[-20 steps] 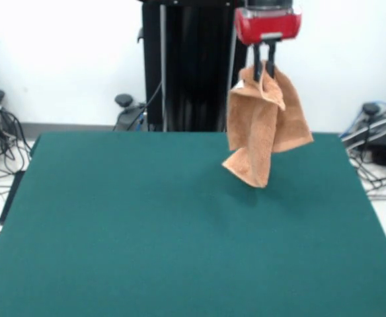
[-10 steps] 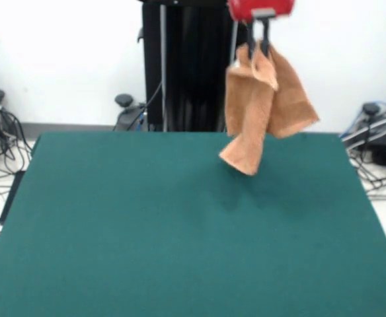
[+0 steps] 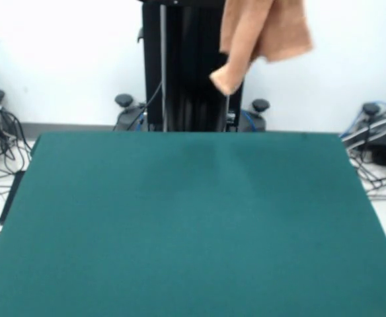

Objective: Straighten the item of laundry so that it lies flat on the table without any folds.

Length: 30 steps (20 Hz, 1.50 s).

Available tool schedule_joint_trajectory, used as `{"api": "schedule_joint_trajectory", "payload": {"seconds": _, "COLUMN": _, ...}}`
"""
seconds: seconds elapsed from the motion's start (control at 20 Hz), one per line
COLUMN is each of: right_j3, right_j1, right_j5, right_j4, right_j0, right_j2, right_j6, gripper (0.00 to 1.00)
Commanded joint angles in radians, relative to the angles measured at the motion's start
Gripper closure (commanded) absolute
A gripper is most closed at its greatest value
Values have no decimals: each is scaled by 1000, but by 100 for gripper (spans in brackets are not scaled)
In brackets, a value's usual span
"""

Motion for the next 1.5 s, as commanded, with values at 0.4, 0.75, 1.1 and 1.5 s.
{"api": "schedule_joint_trajectory", "payload": {"seconds": 0.4, "right_j3": 15, "right_j1": 293, "right_j5": -495, "right_j4": -166, "right_j0": -38, "right_j2": 44, "right_j6": -67, "gripper": 100}}
{"api": "schedule_joint_trajectory", "payload": {"seconds": 0.75, "right_j3": -43, "right_j1": 403, "right_j5": -574, "right_j4": -281, "right_j0": 1, "right_j2": -10, "right_j6": 28, "gripper": 100}}
{"api": "schedule_joint_trajectory", "payload": {"seconds": 1.1, "right_j3": -53, "right_j1": 436, "right_j5": -591, "right_j4": -295, "right_j0": -2, "right_j2": 5, "right_j6": 53, "gripper": 100}}
{"api": "schedule_joint_trajectory", "payload": {"seconds": 1.5, "right_j3": -176, "right_j1": 606, "right_j5": -684, "right_j4": -360, "right_j0": 48, "right_j2": -59, "right_j6": 61, "gripper": 100}}
